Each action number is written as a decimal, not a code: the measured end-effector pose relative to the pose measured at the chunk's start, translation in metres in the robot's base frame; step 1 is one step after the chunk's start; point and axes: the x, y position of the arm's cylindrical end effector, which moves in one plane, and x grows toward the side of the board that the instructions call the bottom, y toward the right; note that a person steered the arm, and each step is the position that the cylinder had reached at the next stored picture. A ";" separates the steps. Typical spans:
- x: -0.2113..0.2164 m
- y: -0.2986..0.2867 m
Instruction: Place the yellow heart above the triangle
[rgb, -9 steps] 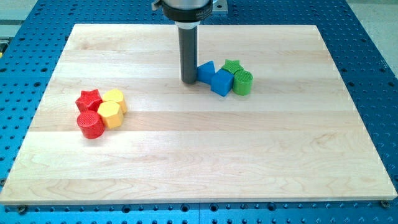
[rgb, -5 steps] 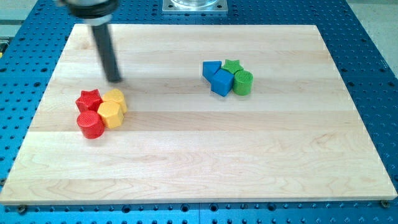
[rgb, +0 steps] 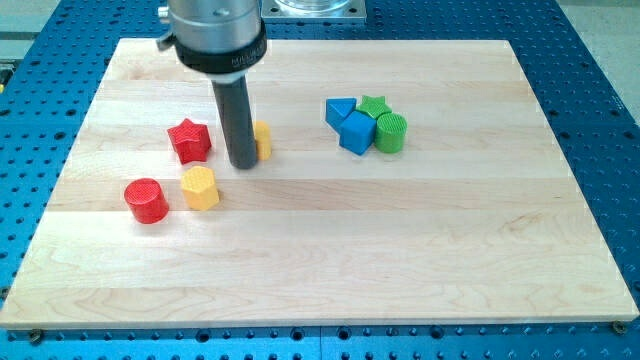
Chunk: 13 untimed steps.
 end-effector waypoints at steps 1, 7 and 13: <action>-0.045 0.017; 0.010 0.014; -0.161 0.080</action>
